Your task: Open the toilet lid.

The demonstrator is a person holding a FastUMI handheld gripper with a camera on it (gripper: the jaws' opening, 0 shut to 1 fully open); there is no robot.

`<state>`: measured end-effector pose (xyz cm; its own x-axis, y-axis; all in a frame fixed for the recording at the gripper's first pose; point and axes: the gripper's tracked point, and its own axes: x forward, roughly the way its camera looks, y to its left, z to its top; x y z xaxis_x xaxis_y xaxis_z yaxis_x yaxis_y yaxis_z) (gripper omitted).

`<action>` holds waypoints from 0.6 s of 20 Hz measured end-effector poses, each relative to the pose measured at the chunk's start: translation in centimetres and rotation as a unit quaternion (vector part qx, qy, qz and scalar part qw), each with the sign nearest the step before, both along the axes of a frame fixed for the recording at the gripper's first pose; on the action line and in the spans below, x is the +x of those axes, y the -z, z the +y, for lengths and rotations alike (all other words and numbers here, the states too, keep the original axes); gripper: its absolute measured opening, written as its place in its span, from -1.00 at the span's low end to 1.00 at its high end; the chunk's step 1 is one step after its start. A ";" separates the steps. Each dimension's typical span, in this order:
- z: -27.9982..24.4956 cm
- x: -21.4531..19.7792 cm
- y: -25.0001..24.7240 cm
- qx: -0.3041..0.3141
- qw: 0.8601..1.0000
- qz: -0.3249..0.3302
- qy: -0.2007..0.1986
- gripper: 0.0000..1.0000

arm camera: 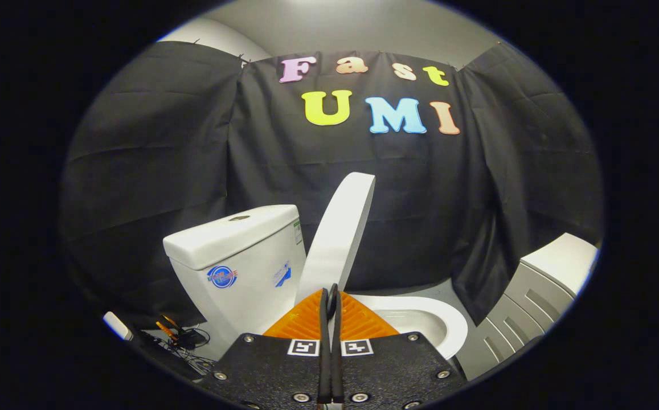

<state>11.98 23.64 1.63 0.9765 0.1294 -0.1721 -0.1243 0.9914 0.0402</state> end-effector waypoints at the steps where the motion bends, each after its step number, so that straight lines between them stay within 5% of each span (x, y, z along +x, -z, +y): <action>1: 0.6 0.0 -0.2 -0.006 1.000 -0.003 -0.005 -1.00; 12: 6.3 0.5 -1.1 -0.062 0.996 -0.026 -0.051 -1.00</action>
<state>12.53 29.97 2.76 0.9673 0.2100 -0.1425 -0.2240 0.9704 -0.0906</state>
